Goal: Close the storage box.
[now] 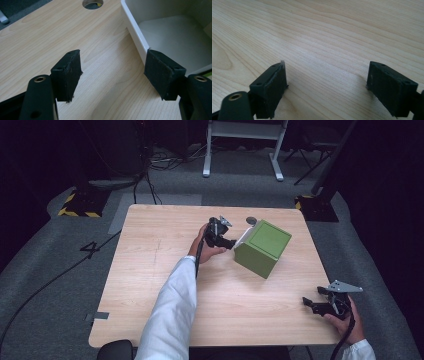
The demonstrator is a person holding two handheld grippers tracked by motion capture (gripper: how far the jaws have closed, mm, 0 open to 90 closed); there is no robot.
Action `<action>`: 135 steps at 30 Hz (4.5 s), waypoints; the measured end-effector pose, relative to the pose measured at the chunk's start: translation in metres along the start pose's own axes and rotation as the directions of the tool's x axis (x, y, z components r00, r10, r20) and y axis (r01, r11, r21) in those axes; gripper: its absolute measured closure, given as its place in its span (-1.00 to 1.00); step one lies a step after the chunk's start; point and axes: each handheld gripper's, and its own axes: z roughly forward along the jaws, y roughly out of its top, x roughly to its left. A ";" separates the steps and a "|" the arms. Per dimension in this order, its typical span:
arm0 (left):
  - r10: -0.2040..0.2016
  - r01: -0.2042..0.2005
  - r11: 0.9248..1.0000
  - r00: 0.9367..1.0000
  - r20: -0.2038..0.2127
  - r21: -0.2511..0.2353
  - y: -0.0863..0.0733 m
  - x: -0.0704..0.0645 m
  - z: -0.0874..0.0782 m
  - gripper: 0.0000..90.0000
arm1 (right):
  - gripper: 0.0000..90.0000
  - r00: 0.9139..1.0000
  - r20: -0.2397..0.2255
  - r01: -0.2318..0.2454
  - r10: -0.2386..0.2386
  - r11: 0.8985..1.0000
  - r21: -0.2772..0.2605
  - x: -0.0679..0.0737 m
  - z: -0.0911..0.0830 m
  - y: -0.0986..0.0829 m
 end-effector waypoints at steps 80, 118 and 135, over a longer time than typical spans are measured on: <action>-0.075 0.067 0.996 0.982 0.173 0.054 -0.025 0.042 0.002 0.25 | -0.64 1.000 0.000 0.002 -0.002 1.000 -0.001 0.000 0.000 0.000; -0.035 0.034 0.999 0.999 0.014 0.034 -0.020 0.058 -0.037 -0.21 | -0.65 1.000 -0.001 0.002 -0.002 1.000 0.000 0.000 0.000 0.000; 0.068 -0.058 0.995 0.988 -0.138 0.076 -0.034 0.056 -0.088 -0.55 | -0.65 1.000 -0.001 0.002 -0.002 1.000 0.000 0.000 0.000 0.000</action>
